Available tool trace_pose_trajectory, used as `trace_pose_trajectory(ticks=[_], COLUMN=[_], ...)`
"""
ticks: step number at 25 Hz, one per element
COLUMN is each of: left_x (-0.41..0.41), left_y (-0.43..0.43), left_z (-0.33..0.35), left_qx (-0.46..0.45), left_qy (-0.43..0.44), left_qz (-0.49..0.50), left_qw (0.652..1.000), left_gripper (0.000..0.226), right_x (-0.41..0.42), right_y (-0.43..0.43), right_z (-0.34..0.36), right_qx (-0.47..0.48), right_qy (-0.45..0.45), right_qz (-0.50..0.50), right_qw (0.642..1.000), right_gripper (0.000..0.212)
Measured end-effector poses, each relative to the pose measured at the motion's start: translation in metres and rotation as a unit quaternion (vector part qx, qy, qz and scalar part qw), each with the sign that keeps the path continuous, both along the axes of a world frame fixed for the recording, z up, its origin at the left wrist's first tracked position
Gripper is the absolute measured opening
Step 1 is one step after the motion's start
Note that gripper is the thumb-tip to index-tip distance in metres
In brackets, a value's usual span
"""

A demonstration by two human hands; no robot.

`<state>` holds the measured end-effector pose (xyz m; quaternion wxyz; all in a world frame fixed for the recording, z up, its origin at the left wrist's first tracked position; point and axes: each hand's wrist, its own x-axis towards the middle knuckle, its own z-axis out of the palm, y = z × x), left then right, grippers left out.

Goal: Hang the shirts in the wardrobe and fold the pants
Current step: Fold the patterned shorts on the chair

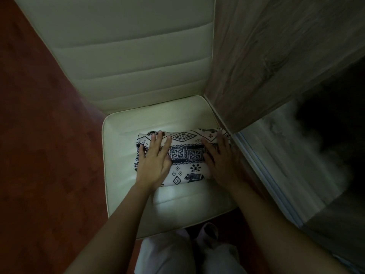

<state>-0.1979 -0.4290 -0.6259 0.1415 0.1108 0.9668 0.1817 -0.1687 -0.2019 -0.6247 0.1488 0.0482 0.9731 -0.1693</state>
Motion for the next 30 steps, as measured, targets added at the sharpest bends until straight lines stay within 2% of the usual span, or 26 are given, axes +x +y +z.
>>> trace_pose_trajectory(ticks=[1, 3, 5, 7, 10, 13, 15, 18, 21, 25, 27, 30], left_x=[0.001, 0.010, 0.021, 0.025, 0.012, 0.001, -0.004, -0.008, -0.007, -0.027, -0.038, -0.054], left_y=[-0.002, -0.001, 0.009, 0.019, 0.010, -0.004, -0.009, -0.013, -0.003, 0.023, 0.045, 0.088], left_z=[0.003, 0.012, 0.021, 0.025, 0.015, 0.010, 0.016, 0.040, 0.102, 0.230, 0.314, 0.435], left_qx=[-0.001, -0.007, 0.008, 0.048, 0.109, 0.163, 0.204, 0.208, 0.209, 0.250, 0.299, 0.359], left_qy=[-0.005, -0.025, -0.058, -0.075, -0.084, -0.090, -0.099, -0.057, 0.013, 0.099, 0.130, 0.211], left_qz=[0.026, 0.153, 0.275, 0.327, 0.337, 0.283, 0.274, 0.246, 0.210, 0.143, 0.098, 0.029], left_qw=[1.000, 0.988, 0.960, 0.941, 0.931, 0.941, 0.935, 0.945, 0.955, 0.952, 0.940, 0.909], left_gripper=[0.057, 0.059, 0.063, 0.067, 0.069, 0.065, 0.057, 0.051, 0.050, 0.049, 0.049, 0.048], right_x=[0.000, 0.005, 0.011, 0.012, 0.006, 0.002, 0.002, 0.009, 0.018, 0.023, 0.026, 0.027], right_y=[0.000, -0.003, -0.008, -0.014, -0.021, -0.025, -0.023, -0.022, -0.024, -0.009, 0.010, 0.042], right_z=[0.002, 0.001, -0.002, -0.002, -0.002, -0.002, 0.001, 0.026, 0.098, 0.239, 0.317, 0.433], right_qx=[-0.021, -0.088, -0.135, -0.131, -0.112, -0.186, -0.200, -0.199, -0.211, -0.168, -0.143, -0.105], right_qy=[-0.006, -0.046, -0.064, -0.031, 0.004, -0.005, -0.008, 0.004, 0.068, 0.186, 0.255, 0.374], right_qz=[-0.039, -0.118, -0.144, -0.154, -0.167, -0.202, -0.205, -0.203, -0.216, -0.244, -0.254, -0.268], right_qw=[0.999, 0.988, 0.978, 0.979, 0.980, 0.962, 0.958, 0.959, 0.951, 0.937, 0.922, 0.882], right_gripper=[0.057, 0.069, 0.076, 0.077, 0.075, 0.072, 0.070, 0.070, 0.069, 0.062, 0.063, 0.061])
